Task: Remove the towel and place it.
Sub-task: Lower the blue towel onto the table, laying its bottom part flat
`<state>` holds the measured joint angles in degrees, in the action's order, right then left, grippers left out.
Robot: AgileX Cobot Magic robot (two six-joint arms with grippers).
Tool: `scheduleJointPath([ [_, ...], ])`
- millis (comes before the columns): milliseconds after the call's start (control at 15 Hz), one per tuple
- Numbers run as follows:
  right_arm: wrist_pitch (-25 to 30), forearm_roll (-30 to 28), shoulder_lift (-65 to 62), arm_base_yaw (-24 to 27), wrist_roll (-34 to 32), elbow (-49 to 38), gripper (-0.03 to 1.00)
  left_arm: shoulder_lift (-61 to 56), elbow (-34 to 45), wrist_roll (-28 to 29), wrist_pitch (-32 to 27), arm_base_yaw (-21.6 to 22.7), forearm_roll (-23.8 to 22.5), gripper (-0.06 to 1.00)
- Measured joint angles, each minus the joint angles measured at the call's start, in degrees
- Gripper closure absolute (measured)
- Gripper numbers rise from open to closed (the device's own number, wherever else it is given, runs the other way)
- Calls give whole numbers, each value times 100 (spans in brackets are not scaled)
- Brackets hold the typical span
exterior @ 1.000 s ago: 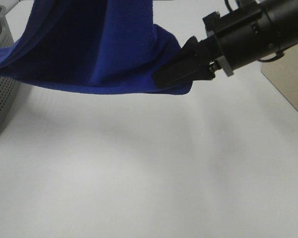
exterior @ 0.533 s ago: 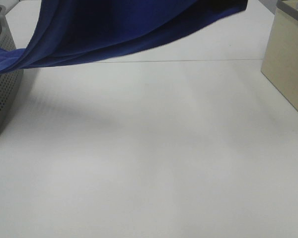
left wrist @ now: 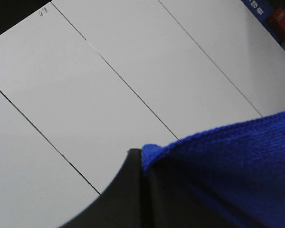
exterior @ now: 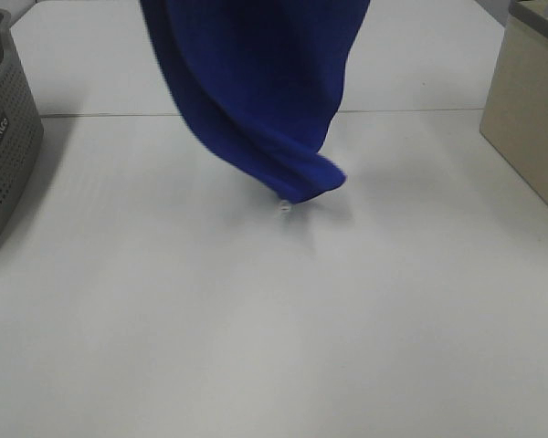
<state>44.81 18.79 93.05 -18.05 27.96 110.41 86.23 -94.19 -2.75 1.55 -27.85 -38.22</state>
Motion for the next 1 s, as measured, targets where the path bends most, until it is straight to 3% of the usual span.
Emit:
scheduleJointPath([
  [133, -126, -52, 304, 0, 0, 281, 95, 269, 0, 57, 281, 218, 11, 94],
  [333, -739, -367, 510, 0, 0, 332, 95, 653, 0, 63, 1077, 573, 23, 94],
  [600, -2091, -607, 561, 0, 0, 344, 95, 1049, -355, 69, 1805, 934, 178, 94],
  [1000, -2945, -607, 963, 0, 0, 350, 95, 1839, -1037, -229, 2057, 985, 292, 94],
])
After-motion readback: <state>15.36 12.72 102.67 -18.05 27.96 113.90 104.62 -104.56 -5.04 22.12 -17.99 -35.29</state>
